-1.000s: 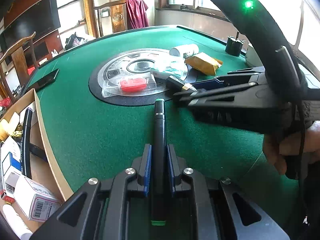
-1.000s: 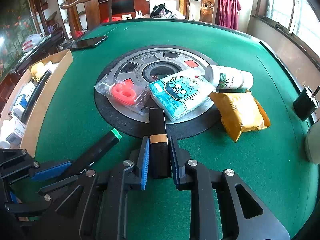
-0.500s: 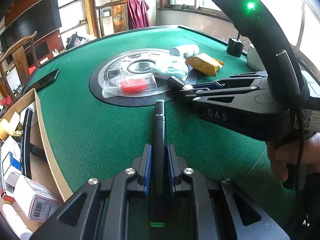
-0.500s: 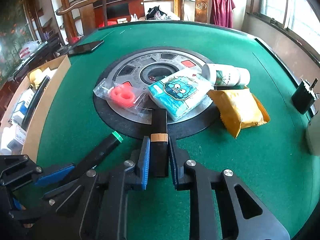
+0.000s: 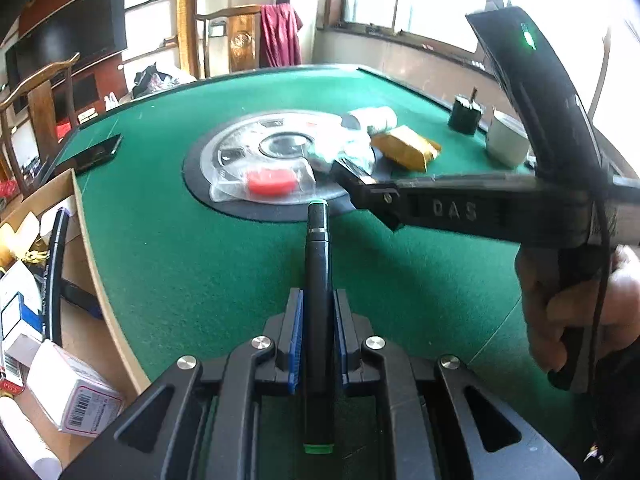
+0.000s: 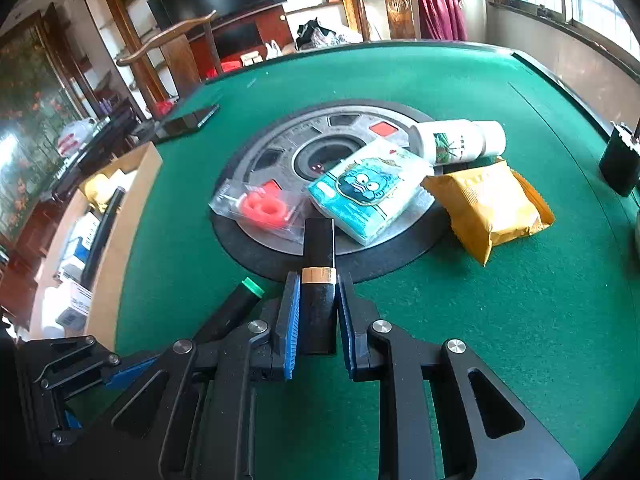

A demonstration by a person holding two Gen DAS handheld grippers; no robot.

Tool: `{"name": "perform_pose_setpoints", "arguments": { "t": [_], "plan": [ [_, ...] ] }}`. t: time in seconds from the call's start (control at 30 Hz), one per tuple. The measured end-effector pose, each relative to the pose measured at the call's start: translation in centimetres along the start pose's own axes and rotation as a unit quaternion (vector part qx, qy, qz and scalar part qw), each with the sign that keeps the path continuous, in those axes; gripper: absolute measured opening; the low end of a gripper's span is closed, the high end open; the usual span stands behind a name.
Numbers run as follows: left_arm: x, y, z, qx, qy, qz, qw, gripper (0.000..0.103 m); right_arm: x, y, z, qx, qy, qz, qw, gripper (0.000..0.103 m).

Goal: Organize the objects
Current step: 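Carry the black tube and green-capped marker toward the cardboard tray, then lower the tube into the tray and open the right tool while the left drops the marker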

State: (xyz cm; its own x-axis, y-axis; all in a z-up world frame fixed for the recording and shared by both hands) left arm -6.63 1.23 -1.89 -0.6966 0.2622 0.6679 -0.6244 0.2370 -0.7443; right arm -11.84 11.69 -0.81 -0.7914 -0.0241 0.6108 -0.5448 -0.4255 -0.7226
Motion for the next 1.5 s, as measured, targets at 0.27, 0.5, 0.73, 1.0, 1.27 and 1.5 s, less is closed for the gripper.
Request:
{"name": "perform_pose_setpoints", "arguments": {
  "t": [0.27,0.5,0.73,1.0,1.27,1.5],
  "plan": [
    [1.8,-2.9,3.9,0.001,-0.061,-0.042,0.9972,0.013,0.1,-0.6,1.0,0.017,-0.002,-0.014,1.0,0.017],
    [2.8,-4.5,9.6,0.033,-0.134,-0.062,0.9885,0.013,0.3,-1.6,5.0,0.065,-0.02,-0.044,0.997,0.017],
    [3.0,-6.6,15.7,0.078,-0.203,-0.076,0.9732,0.013,-0.4,-1.4,11.9,0.131,-0.048,-0.046,0.989,0.018],
    [0.5,-7.2,24.9,0.152,-0.306,-0.054,0.9384,0.013,-3.1,0.4,18.9,0.185,-0.091,-0.008,0.978,0.018],
    [-1.8,-6.7,28.2,0.189,-0.342,-0.028,0.92,0.013,-5.2,2.0,24.1,0.211,-0.142,0.015,0.967,0.017],
    [-2.2,-5.7,28.5,0.194,-0.344,-0.009,0.9186,0.013,-6.0,4.8,25.6,0.204,-0.161,0.047,0.964,0.018]
  ]
}}
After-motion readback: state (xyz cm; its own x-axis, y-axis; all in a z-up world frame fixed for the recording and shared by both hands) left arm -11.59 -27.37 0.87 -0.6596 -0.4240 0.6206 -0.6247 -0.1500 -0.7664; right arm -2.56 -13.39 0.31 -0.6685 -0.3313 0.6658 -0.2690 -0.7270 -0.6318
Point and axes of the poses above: each gripper's, at about its wrist camera, not at the fingertips, and y roughly the way its jaws point, z to its left, x to its top, the point moved 6 cm from there along y, roughly the way its jaws point, and after that the axes turned 7 degrees about x, right-handed, at the moved point
